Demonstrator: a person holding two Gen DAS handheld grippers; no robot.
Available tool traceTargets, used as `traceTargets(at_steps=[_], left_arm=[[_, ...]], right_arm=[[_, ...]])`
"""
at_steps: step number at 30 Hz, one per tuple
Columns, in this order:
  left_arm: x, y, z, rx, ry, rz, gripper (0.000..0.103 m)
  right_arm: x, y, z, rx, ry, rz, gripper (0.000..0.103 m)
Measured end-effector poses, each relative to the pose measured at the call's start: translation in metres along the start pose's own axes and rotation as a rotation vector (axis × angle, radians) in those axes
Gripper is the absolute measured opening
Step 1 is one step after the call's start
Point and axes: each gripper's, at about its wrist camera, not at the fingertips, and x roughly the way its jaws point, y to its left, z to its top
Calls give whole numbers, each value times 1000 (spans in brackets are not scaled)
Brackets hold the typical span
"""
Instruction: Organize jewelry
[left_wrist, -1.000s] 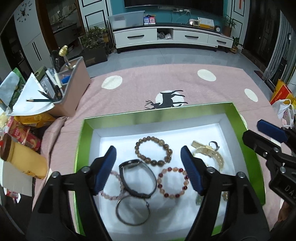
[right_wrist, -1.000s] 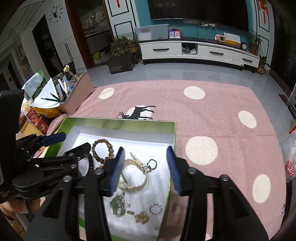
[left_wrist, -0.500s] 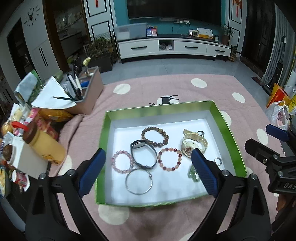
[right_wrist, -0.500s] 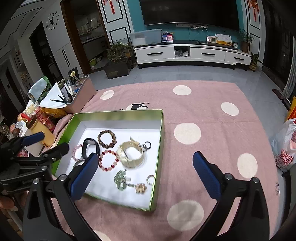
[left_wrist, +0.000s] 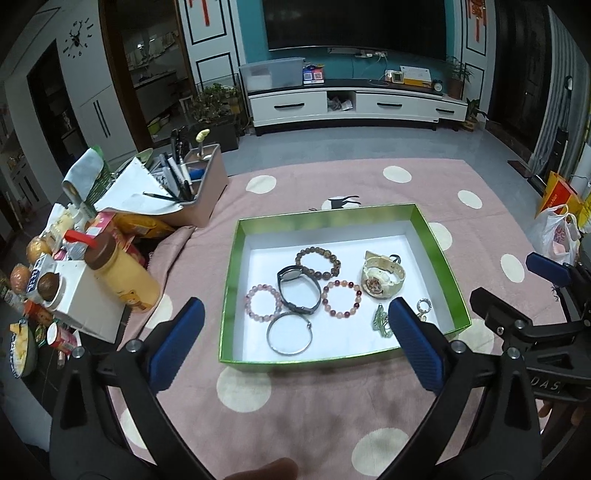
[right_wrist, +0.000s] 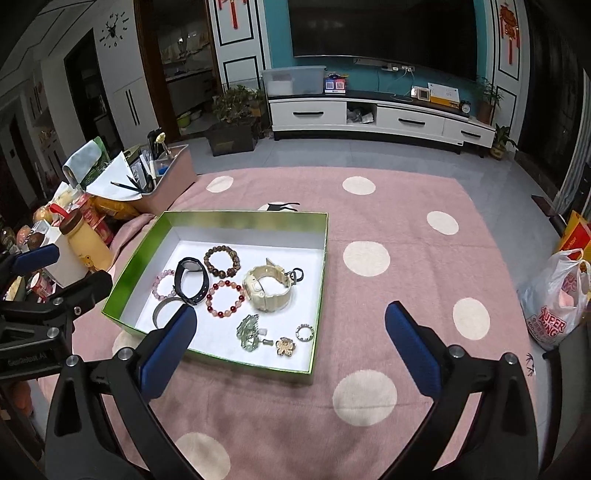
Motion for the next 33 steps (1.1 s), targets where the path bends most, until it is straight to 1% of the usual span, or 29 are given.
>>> traceTargets(at_steps=[9,20,33], left_arm=[[0,9,1,-35,27,12,101],[5,10,4,-38,31,18,101],[19,14,3,-51,60,37,101]], right_arm=[[-1,8,3,-4,19,-19,102],[0,11,8,-18,15,-29,102],[7,12,7,-28,32,-44,102]])
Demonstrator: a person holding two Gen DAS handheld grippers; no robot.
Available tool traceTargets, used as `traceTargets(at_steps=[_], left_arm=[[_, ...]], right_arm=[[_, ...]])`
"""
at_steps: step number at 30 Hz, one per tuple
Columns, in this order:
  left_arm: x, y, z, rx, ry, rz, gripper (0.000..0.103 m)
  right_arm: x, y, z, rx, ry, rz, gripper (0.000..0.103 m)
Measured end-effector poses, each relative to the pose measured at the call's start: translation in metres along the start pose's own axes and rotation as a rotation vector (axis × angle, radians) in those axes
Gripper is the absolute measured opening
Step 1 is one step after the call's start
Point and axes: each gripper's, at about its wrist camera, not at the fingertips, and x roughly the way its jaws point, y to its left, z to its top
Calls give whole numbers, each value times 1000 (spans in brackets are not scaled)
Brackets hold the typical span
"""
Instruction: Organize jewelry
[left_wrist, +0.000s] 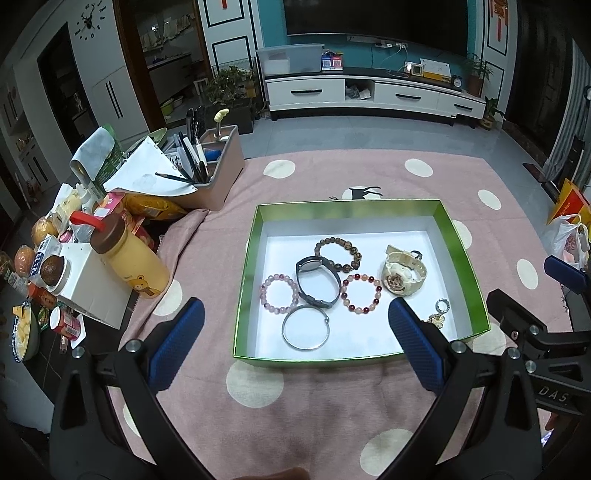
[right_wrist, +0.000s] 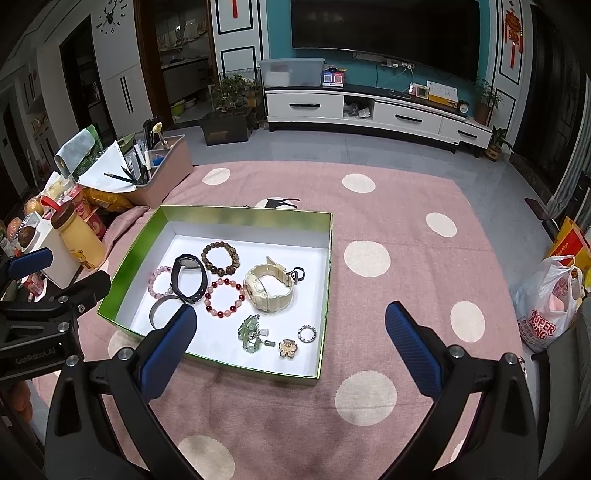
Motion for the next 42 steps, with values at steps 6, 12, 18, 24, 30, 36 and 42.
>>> traceTargets(at_steps=[6,12,18,24,30,36,42], left_arm=[[4,1,0,2,3,10,101],[6,2,1,1,4,10,101],[7,2,1,2,6,11,101],[8,2,1,1,7,11,101],[11,2,1,4,7,11,101],[11,1,2,5,8,11,101],[11,1,2,3,8,11,101]], right_arm=[[2,2,1,-6,-2,-1,102],[3,4,1,-12,1,-9,102],[5,5,1,-13,5,-9,102],[8,5,1,-17,8,-14,102],[11,6,1,-17,12,-13,102],[13,6,3,-16,10,-13,102],[14,7,5,-17,11,-14,102]])
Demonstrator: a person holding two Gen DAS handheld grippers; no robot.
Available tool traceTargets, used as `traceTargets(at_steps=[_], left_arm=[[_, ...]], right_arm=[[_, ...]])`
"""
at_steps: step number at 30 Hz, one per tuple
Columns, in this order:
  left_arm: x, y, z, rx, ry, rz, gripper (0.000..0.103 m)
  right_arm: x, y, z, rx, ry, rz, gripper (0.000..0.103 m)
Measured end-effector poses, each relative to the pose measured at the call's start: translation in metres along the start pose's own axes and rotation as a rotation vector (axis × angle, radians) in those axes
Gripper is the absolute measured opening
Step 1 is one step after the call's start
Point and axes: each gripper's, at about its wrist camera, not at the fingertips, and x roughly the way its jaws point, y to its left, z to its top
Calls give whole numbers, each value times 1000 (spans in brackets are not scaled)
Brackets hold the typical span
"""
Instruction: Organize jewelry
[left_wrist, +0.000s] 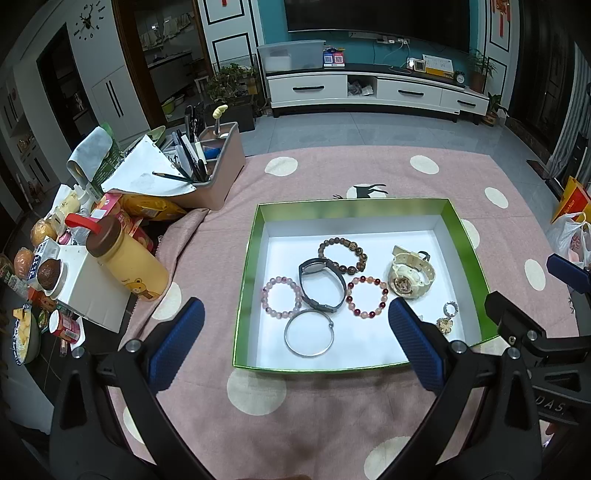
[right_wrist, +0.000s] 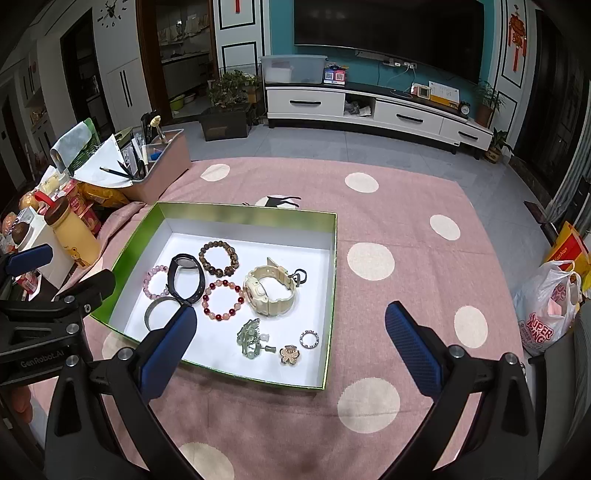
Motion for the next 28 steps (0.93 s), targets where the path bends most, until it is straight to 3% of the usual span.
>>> traceTargets(at_steps=[28], left_arm=[[5,7,2,-21,8,20,101]], right_arm=[[-6,2,7,3,-11,-5,102]])
